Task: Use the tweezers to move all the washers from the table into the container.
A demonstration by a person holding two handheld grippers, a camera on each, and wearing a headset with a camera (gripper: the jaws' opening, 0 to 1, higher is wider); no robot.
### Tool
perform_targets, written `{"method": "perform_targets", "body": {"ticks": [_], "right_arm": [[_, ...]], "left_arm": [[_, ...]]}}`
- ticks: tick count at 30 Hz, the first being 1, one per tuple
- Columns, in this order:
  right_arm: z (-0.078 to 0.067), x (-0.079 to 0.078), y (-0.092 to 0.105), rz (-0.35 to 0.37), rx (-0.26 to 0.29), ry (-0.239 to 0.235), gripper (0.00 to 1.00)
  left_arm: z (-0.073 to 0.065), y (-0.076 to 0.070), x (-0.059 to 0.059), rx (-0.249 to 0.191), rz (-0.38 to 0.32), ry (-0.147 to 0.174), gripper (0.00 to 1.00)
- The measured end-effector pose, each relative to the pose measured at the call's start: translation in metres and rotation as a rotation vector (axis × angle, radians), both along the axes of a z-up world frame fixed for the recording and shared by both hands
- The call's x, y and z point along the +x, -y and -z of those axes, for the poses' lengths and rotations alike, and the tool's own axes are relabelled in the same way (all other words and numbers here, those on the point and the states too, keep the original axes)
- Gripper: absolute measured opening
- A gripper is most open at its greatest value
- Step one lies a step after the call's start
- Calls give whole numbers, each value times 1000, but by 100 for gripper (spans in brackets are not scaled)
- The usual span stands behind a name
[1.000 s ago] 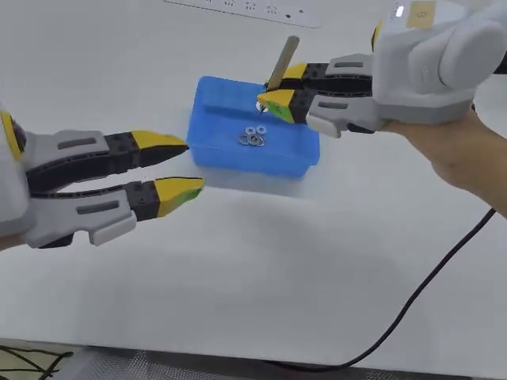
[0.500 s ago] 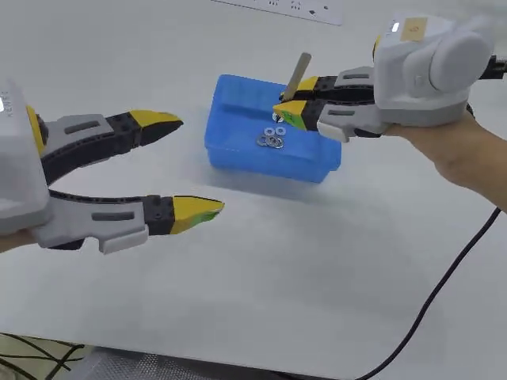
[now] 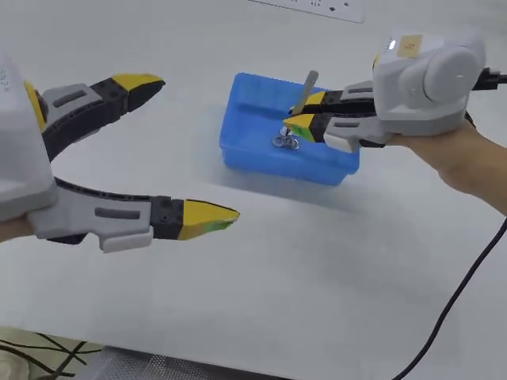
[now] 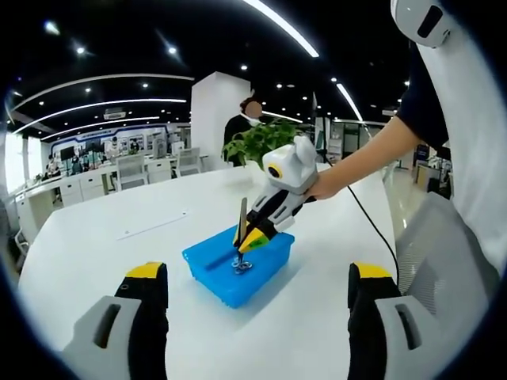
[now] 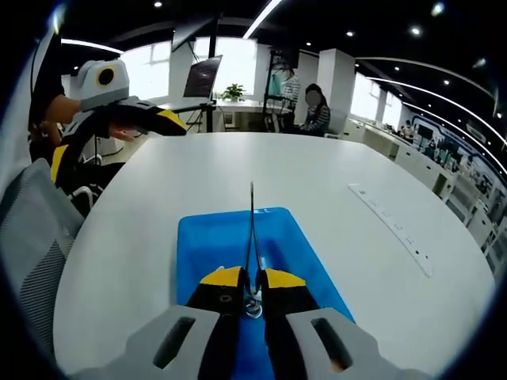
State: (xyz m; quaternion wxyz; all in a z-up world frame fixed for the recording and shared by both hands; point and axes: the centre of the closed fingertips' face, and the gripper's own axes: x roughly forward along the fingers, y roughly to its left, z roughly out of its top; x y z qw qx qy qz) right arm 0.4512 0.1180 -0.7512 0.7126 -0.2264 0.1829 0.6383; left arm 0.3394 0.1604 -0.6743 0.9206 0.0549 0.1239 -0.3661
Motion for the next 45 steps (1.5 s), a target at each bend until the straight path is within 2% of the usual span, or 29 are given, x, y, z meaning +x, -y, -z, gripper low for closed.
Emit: {"method": "perform_targets", "body": {"ticks": [7,16,23,31,33,36,37,39,45], "right_arm": [[4,-1,0,-9,-10,-1,9],[11,-2,1,-9,-30,-6,10],[11,-1,3,3,-35,-6,11],[1,-1,5,12,-17,-8,10],[-1,-2,6,9,-14,-5,9],[-2,-1,7,10,-30,28,8],[-3,-2,7,8,-30,25,8],[-5,-3,6,3,-30,29,8],[-8,-6,2,-15,-40,48,7]], "left_arm": [[5,3,-3,28,12,-10,100],[9,0,-4,25,5,-22,100],[10,-1,-4,28,4,-26,100],[13,2,-2,27,8,-41,100],[10,1,2,24,2,-19,100],[5,0,11,10,3,-11,100],[4,-1,15,11,6,-5,100],[1,-3,24,15,8,7,100],[-9,-1,51,-20,22,20,98]]}}
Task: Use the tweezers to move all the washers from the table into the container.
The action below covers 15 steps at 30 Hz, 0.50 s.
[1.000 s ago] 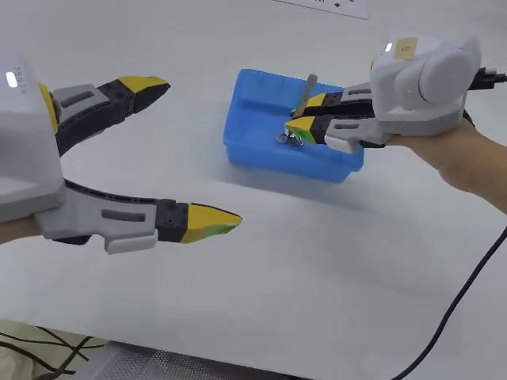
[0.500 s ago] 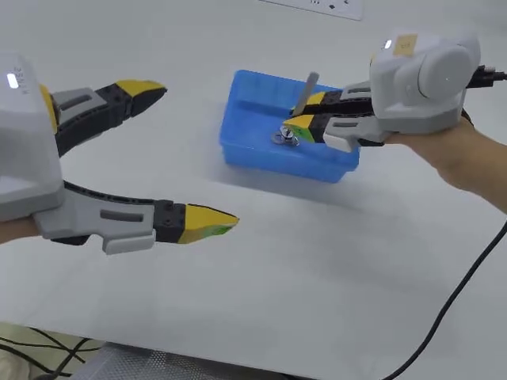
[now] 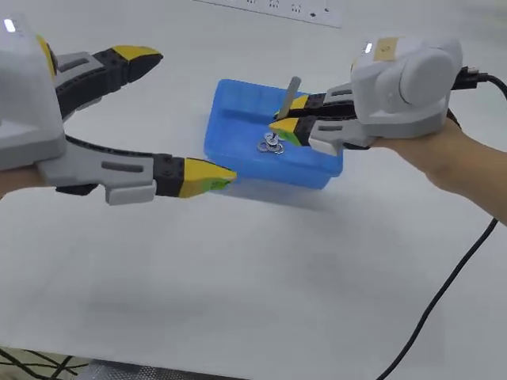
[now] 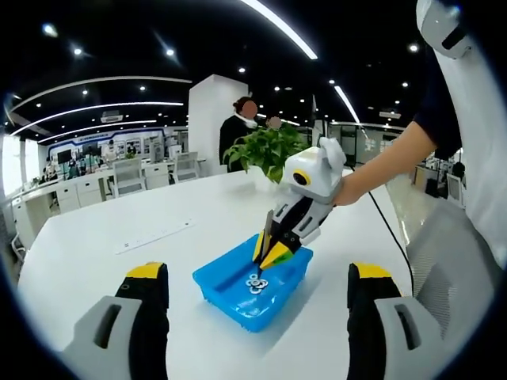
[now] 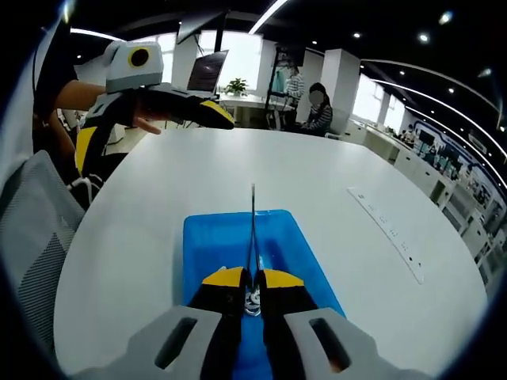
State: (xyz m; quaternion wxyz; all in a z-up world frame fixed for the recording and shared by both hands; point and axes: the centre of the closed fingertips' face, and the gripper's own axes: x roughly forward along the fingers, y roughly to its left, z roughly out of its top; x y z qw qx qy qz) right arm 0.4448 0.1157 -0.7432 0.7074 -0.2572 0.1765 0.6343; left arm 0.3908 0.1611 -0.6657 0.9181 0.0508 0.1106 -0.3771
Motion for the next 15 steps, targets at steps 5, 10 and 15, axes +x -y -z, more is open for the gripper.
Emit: {"method": "perform_targets", "body": {"ticks": [5,10,15], "right_arm": [[-2,-1,0,-5,-7,5,8],[-2,-2,0,-11,-16,14,8],[-2,-6,1,-19,-27,11,8]], "left_arm": [[-7,16,18,-13,50,17,90],[-6,40,34,3,125,-8,74],[-3,56,40,28,182,-25,50]]}}
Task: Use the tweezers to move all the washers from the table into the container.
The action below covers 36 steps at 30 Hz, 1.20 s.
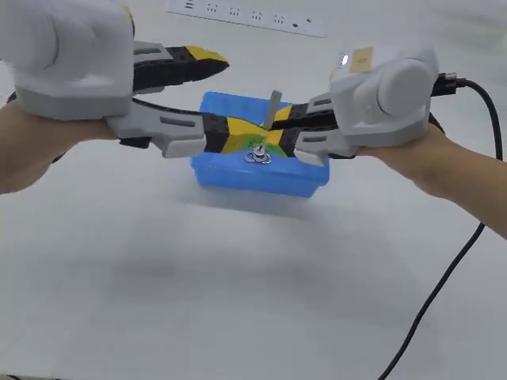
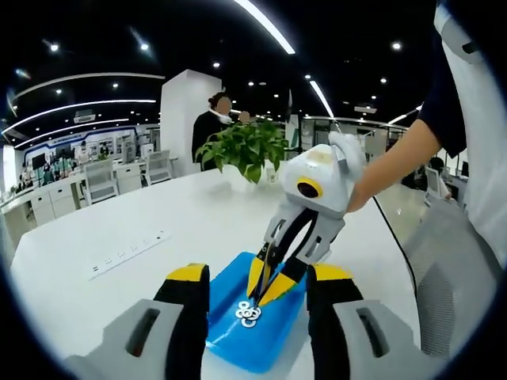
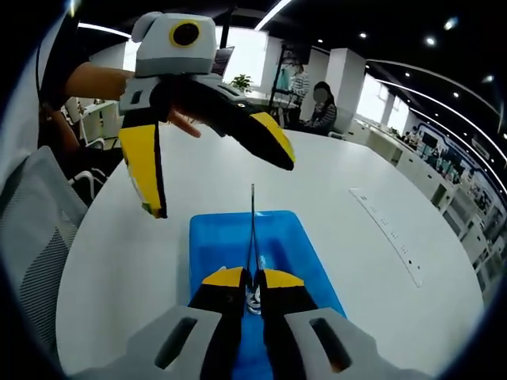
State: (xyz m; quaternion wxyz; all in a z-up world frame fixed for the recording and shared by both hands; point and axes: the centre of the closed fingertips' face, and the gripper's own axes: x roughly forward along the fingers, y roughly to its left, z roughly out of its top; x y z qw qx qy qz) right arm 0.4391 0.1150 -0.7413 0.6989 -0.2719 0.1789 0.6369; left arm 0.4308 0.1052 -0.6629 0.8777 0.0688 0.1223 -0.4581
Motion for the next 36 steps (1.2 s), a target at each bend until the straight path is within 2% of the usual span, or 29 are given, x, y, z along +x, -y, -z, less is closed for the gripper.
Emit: {"method": "perform_targets", "body": {"ticks": [3,5,7,9,14,16,17,18,19,20,22,23,25,26,28,30,32,36], "right_arm": [[0,-2,0,-9,-2,0,8],[1,-4,1,-15,-7,-3,8],[1,-4,1,-19,-12,0,8],[2,-5,1,-23,-15,0,8],[1,-7,1,-34,-20,5,8],[1,-8,1,-37,-22,6,8],[1,-8,0,-38,-22,7,8],[1,-8,0,-38,-24,8,8],[0,-8,0,-42,-24,12,8],[0,-9,0,-47,-26,15,8],[-1,-11,0,-65,-34,32,8],[-2,-12,0,-73,-35,40,8],[-6,-13,-1,-80,-35,55,8],[-8,-13,-1,-81,-34,60,8],[-16,-13,-1,-84,-8,62,8],[-24,-14,-1,-88,16,68,8],[-36,-18,0,-94,46,70,9],[-51,-28,1,-116,67,77,8]], "left_arm": [[-5,11,-1,-1,55,11,39],[-5,15,-2,17,84,20,33],[-5,19,-3,40,115,44,27],[-3,22,-5,53,140,41,21],[-5,26,-6,63,165,52,16],[-5,26,-7,84,188,75,12],[-4,25,-8,125,204,114,7],[-6,25,-8,136,214,141,7],[-5,27,-13,134,232,124,7],[-5,27,-16,140,243,126,7],[-6,26,-19,170,260,158,6],[-7,26,-23,167,269,154,6],[-10,24,-24,174,275,174,5],[-11,22,-26,171,275,173,5],[-19,17,-29,166,275,210,4],[-25,8,-25,137,262,219,4],[-35,2,-30,94,248,226,4],[-47,-4,-39,32,245,229,4]]}}
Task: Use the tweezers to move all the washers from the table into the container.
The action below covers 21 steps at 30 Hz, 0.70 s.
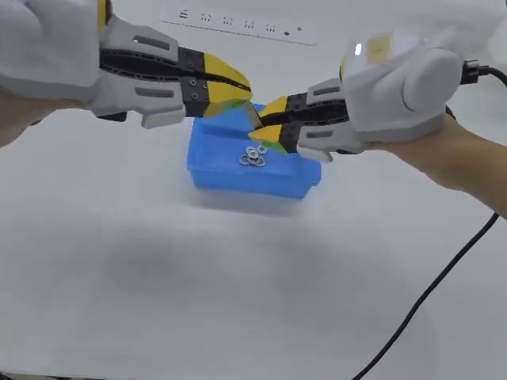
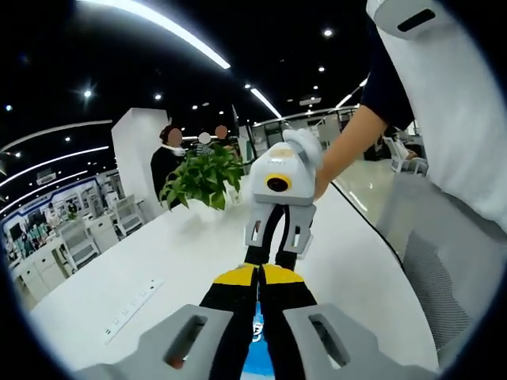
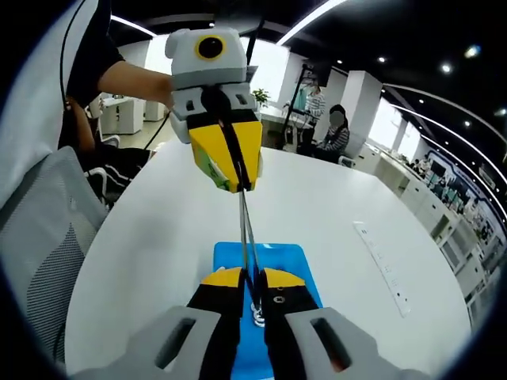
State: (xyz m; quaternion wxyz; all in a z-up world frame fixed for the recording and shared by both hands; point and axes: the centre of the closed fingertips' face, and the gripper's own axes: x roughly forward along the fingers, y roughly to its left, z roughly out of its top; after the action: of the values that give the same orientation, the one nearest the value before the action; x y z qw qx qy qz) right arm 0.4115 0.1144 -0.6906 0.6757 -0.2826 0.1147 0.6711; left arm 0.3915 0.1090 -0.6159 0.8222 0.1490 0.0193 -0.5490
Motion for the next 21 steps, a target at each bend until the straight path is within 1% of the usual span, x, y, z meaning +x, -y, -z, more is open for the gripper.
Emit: {"method": "perform_targets", "body": {"ticks": [1,2,3,4,5,7,10,11,15,18,20,21], "right_arm": [[-3,-6,0,-15,3,-2,8],[-6,-11,1,-27,10,-12,8],[-8,-19,2,-40,17,-25,8],[-9,-22,4,-45,16,-27,8],[-11,-28,7,-49,17,-32,8],[-13,-36,10,-60,17,-40,8],[-16,-45,14,-72,14,-47,8],[-17,-48,14,-74,15,-51,8],[-19,-57,19,-75,14,-55,8],[-16,-62,21,-75,4,-54,8],[-13,-64,23,-79,-11,-47,8],[-11,-65,23,-81,-18,-45,8]], "left_arm": [[-2,0,-4,-12,11,-7,4],[-6,0,-11,-38,35,-14,4],[-7,-1,-14,-56,44,-19,4],[-7,-3,-17,-68,40,-38,4],[-7,-3,-20,-70,45,-41,4],[-7,-3,-29,-86,57,-50,4],[-9,0,-40,-107,72,-54,4],[-10,1,-42,-113,74,-56,4],[-10,3,-51,-123,80,-63,4],[-5,2,-54,-125,76,-79,4],[1,3,-56,-114,77,-87,4],[4,4,-58,-101,78,-92,4]]}}
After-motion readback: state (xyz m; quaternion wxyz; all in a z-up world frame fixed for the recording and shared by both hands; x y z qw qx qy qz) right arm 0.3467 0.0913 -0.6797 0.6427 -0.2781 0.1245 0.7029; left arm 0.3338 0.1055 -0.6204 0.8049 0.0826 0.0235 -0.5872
